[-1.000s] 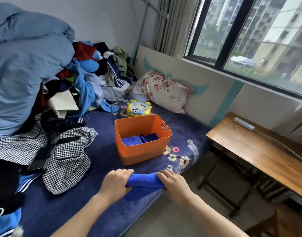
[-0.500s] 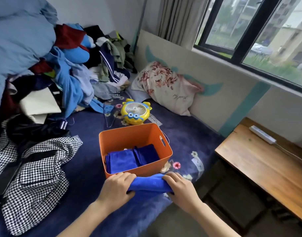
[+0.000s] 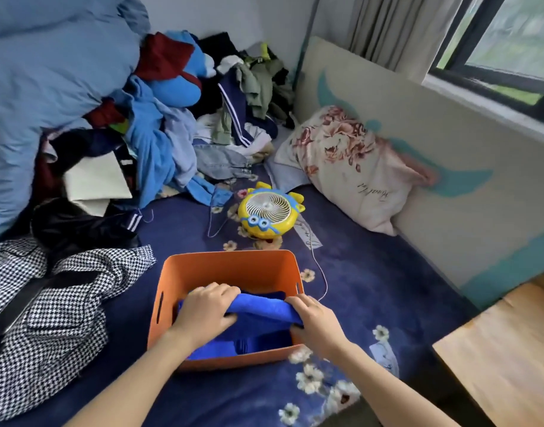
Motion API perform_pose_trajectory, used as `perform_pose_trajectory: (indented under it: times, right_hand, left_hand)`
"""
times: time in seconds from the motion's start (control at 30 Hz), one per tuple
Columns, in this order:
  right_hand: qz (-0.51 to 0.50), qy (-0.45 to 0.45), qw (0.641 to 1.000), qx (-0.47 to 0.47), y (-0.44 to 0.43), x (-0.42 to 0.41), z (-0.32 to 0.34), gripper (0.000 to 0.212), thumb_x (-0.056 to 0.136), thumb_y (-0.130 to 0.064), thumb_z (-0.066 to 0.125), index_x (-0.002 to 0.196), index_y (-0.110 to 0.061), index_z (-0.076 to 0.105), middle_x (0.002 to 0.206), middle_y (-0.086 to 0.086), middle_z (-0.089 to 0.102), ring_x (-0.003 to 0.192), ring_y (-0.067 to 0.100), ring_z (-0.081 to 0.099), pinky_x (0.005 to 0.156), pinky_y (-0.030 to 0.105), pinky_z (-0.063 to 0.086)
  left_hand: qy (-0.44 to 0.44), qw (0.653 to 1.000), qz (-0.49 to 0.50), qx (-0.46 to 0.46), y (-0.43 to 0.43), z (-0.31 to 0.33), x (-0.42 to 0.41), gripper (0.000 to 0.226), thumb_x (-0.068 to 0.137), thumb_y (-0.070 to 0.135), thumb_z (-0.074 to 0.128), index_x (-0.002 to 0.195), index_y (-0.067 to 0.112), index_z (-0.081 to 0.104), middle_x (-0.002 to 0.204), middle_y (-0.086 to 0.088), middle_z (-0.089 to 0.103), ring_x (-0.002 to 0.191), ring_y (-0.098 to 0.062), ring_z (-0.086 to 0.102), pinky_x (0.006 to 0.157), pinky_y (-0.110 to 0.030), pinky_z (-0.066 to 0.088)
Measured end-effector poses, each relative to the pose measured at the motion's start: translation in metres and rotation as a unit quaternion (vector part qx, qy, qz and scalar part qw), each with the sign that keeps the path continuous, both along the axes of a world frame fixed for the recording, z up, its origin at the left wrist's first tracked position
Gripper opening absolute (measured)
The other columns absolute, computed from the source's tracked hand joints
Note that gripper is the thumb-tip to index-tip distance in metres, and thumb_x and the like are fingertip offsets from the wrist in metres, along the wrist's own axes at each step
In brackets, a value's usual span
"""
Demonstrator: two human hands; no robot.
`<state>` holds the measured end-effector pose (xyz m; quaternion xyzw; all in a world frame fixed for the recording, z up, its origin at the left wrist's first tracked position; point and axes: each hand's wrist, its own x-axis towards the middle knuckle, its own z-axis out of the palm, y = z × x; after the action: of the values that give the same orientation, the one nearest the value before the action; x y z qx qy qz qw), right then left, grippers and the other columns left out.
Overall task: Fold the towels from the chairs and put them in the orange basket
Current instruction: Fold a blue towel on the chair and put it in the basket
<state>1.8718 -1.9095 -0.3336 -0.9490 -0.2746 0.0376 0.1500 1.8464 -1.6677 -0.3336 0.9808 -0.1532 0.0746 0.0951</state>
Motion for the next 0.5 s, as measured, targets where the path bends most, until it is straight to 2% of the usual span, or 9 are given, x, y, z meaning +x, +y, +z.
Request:
perform_pose_trajectory:
  times: [0.07,0.1,0.17,0.2,0.27,0.33,0.4,0.43,0.5]
  right_hand:
    - [0.015,0.049,0.999,-0.014,0.002,0.025,-0.011,0.045,0.077,-0.018,0.054,0.122,-0.017,0.051,0.118,0.003,0.057,0.11,0.025,0.053,0.081,0.033,0.044]
    - [0.014,0.075,0.997,-0.027,0.004,0.036,-0.016,0.045,0.079,-0.016,0.054,0.124,-0.016,0.05,0.121,0.003,0.055,0.113,0.024,0.051,0.084,0.034,0.042]
    - [0.009,0.11,0.993,-0.041,0.009,0.058,-0.027,0.044,0.08,-0.015,0.053,0.124,-0.017,0.049,0.121,0.003,0.054,0.114,0.024,0.05,0.085,0.033,0.042]
    - [0.009,0.122,0.991,-0.044,0.01,0.07,-0.032,0.043,0.081,-0.015,0.052,0.124,-0.018,0.048,0.12,0.002,0.054,0.114,0.024,0.049,0.084,0.033,0.042]
    - [0.002,0.131,0.99,-0.059,0.013,0.091,-0.037,0.042,0.083,-0.015,0.051,0.124,-0.018,0.047,0.118,0.002,0.053,0.113,0.024,0.048,0.081,0.034,0.041]
    - [-0.016,0.12,0.991,-0.064,0.014,0.109,-0.04,0.041,0.084,-0.014,0.051,0.124,-0.017,0.047,0.118,0.003,0.052,0.111,0.025,0.048,0.076,0.033,0.04]
    - [-0.038,0.085,0.994,-0.055,0.014,0.123,-0.044,0.04,0.081,-0.01,0.055,0.12,-0.013,0.051,0.114,0.005,0.054,0.105,0.029,0.052,0.072,0.035,0.042]
    - [-0.027,0.044,0.997,-0.051,0.013,0.125,-0.048,0.038,0.075,-0.006,0.06,0.113,-0.01,0.056,0.106,0.006,0.058,0.096,0.031,0.056,0.066,0.035,0.045]
    - [0.025,-0.001,0.995,-0.097,0.011,0.122,-0.068,0.04,0.055,-0.004,0.068,0.093,-0.011,0.058,0.08,0.005,0.062,0.068,0.028,0.061,0.05,0.028,0.045]
  left_hand:
    - [0.049,0.997,0.034,0.041,-0.003,-0.005,0.017,0.035,0.047,0.031,0.078,0.078,0.026,0.064,0.065,0.014,0.063,0.058,-0.01,0.062,0.046,-0.02,0.047]
    - [0.078,0.994,0.046,0.061,-0.005,-0.008,0.024,0.033,0.055,0.031,0.077,0.084,0.023,0.064,0.072,0.011,0.065,0.066,-0.013,0.064,0.052,-0.023,0.048]
    - [0.157,0.982,0.056,0.086,-0.011,-0.013,0.04,0.027,0.081,0.029,0.058,0.105,0.017,0.056,0.098,0.002,0.066,0.094,-0.021,0.061,0.072,-0.033,0.045]
    - [0.175,0.977,0.058,0.102,-0.014,-0.017,0.05,0.027,0.087,0.029,0.049,0.111,0.016,0.051,0.108,0.0,0.063,0.103,-0.023,0.057,0.077,-0.035,0.042]
    - [0.191,0.972,0.069,0.123,-0.018,-0.022,0.071,0.029,0.09,0.027,0.042,0.116,0.015,0.047,0.115,-0.002,0.061,0.107,-0.024,0.054,0.077,-0.036,0.039]
    - [0.181,0.973,0.089,0.115,-0.019,-0.026,0.091,0.03,0.09,0.025,0.046,0.117,0.013,0.047,0.114,-0.003,0.061,0.105,-0.025,0.054,0.071,-0.034,0.036]
    - [0.097,0.987,0.082,0.095,-0.02,-0.035,0.109,0.037,0.073,0.029,0.07,0.104,0.012,0.059,0.098,-0.001,0.067,0.088,-0.023,0.061,0.064,-0.029,0.04]
    - [0.093,0.988,0.073,0.104,-0.021,-0.04,0.113,0.044,0.054,0.03,0.083,0.091,0.013,0.065,0.083,0.0,0.069,0.074,-0.02,0.064,0.057,-0.025,0.043]
    - [0.119,0.987,0.059,0.094,-0.024,-0.066,0.114,0.052,0.031,0.028,0.089,0.076,0.015,0.068,0.069,0.003,0.067,0.059,-0.018,0.063,0.049,-0.022,0.046]
